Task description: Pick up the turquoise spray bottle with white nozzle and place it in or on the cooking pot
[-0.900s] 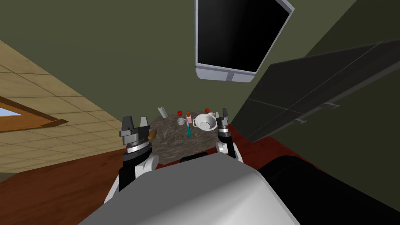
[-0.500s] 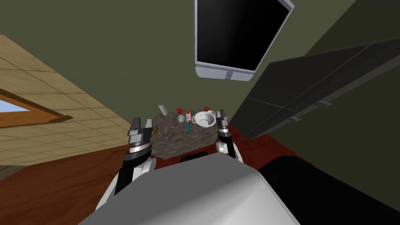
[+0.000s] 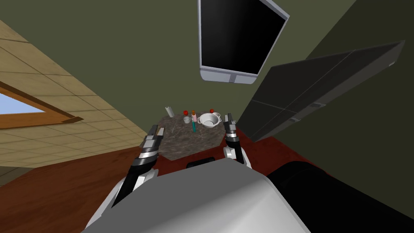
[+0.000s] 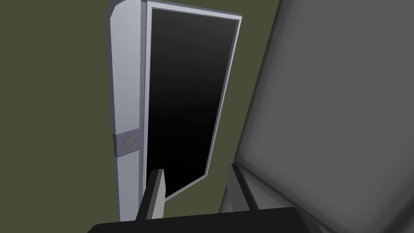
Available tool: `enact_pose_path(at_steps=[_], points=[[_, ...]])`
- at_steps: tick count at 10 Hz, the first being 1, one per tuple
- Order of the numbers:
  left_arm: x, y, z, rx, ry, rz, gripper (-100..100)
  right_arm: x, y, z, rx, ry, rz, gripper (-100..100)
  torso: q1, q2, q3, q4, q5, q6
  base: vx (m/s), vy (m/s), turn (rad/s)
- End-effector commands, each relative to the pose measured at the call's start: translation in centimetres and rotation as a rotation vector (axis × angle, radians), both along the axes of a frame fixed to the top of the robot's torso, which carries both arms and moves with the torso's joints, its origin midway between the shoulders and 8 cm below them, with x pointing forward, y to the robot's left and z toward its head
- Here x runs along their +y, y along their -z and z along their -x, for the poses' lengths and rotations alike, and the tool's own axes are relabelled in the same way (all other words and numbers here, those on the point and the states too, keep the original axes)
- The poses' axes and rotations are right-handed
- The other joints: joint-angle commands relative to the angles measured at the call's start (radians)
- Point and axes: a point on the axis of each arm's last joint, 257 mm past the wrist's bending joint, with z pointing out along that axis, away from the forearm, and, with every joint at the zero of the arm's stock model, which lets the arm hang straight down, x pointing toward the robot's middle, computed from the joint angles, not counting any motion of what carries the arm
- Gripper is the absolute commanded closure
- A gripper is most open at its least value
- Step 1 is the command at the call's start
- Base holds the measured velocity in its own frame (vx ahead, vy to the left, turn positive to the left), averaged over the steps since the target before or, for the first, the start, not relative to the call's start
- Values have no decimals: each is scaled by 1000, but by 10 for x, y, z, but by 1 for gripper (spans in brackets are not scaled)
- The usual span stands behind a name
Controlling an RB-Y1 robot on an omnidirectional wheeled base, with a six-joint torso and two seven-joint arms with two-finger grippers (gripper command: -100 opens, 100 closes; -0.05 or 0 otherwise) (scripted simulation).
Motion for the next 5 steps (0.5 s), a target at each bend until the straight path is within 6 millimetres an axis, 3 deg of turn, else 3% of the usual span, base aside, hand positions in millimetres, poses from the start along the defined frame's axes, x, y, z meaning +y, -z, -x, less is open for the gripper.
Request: enact_pose_path(at_steps=[1, 3, 4, 5], points=[[-4, 26, -3, 83, 20, -31, -100, 0, 0, 0, 0, 0, 0, 0, 0, 0, 0, 0, 0, 0, -204, -6, -24], [-5, 57, -4, 185, 40, -76, -100, 0, 0, 0, 0, 0, 0, 0, 0, 2, 1, 1, 0, 0, -187, -21, -32], [-5, 57, -4, 186, 39, -76, -100, 0, 0, 0, 0, 0, 0, 0, 0, 0, 0, 0, 0, 0, -97, -12, -7], [-4, 73, -4, 238, 46, -101, -100, 0, 0, 0, 0, 0, 0, 0, 0, -4, -2, 0, 0, 0, -85, -4, -21]])
